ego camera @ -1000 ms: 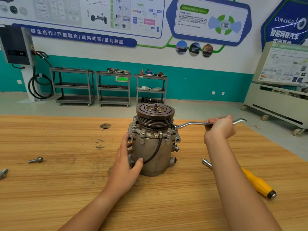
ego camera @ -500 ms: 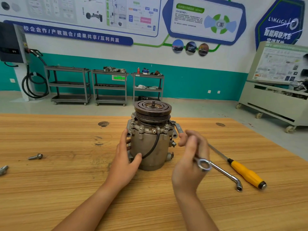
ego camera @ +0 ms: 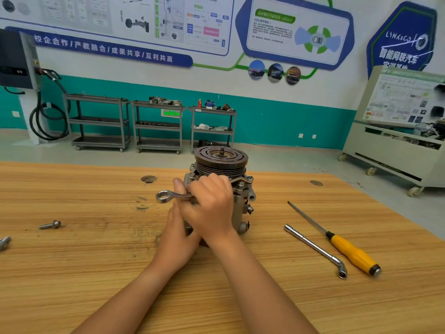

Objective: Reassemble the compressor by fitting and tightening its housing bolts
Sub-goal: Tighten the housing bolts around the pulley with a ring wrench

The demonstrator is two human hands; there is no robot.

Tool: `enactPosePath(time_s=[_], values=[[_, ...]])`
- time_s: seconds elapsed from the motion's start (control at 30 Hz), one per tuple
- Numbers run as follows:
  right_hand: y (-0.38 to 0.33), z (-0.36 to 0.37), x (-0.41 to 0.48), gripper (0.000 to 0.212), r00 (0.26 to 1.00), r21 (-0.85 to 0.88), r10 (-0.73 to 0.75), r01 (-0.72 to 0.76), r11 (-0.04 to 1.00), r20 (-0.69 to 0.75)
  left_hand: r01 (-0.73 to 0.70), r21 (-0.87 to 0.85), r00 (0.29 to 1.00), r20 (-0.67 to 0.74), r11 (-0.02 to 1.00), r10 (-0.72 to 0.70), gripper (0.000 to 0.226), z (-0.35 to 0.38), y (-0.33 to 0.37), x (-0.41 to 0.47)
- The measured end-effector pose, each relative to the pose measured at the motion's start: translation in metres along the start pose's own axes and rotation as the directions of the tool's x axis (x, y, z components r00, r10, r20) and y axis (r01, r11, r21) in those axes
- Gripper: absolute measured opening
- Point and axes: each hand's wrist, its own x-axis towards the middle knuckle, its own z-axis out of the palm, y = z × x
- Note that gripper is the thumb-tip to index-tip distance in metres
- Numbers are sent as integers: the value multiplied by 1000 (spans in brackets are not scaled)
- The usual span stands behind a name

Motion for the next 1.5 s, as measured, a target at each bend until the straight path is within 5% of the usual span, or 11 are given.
enactPosePath(time_s=[0.07,0.13,0.2,0.27,0.37,0.5,0.6,0.8,1.0,1.5], values=[[6,-9,17,47,996,119,-5,16,993,-91,44,-23,999,-15,999,-44,76,-1,-2,-2],[3,-25,42,42,964,417,197,-106,903,-181,86,-42,996,-13,995,-87,86,-1,-3,-2],[-2,-48,69,38,873,763,437,-130,633,-214,106,-55,994,-9,993,-107,90,-1,-5,-2],[10,-74,92,44,827,913,514,-2,408,-228,111,-65,994,-3,992,-111,91,-1,-4,-1],[38,-100,114,56,786,984,610,-11,175,-100,97,-57,995,-3,994,-97,91,-2,-3,-1],[82,-94,101,46,488,968,859,-250,-32,155,84,-45,996,-21,995,-85,92,-2,-2,-2],[109,-83,78,53,320,939,906,-293,-182,276,82,-51,996,-23,995,-83,92,-2,-2,-2],[135,-74,57,60,197,916,914,-271,-297,355,85,-44,996,-24,995,-86,92,-2,-2,-2],[150,-76,57,42,112,872,895,-307,-382,432,90,-28,996,-28,996,-90,94,-1,-5,-2],[155,-75,56,42,66,771,842,-446,-454,535,86,-13,995,-45,996,-87,93,0,-4,-1]])
